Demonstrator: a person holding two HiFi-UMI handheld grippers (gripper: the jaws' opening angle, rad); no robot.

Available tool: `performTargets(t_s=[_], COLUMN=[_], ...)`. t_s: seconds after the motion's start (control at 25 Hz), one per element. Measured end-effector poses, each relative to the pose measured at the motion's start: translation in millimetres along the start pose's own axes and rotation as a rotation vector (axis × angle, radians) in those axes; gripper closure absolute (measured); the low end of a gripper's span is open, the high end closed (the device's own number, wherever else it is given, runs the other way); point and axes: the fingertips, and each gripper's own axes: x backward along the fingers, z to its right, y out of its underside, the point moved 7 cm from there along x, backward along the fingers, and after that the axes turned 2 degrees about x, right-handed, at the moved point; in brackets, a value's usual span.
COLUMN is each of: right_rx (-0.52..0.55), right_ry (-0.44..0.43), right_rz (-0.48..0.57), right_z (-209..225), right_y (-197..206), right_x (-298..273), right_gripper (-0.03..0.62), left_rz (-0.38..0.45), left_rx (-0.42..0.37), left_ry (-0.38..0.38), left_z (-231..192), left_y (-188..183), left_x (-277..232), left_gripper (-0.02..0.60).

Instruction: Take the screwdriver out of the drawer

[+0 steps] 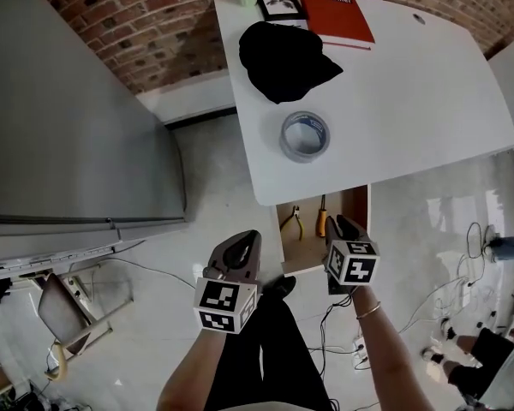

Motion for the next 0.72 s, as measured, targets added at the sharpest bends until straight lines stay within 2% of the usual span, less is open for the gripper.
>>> performTargets(t_s=[0.72], right_rx=[0.078], right_ry=[0.028], right_rz=[-0.120], right_z=[27], right_y=[33], right_x=[-96], right_gripper=[0.500], left_rz=[-0.021], left_rx=[0.032], left_ry=[-0.015], left_z=[-19], left_y=[42], left_x=[-54], left_gripper=[0.589])
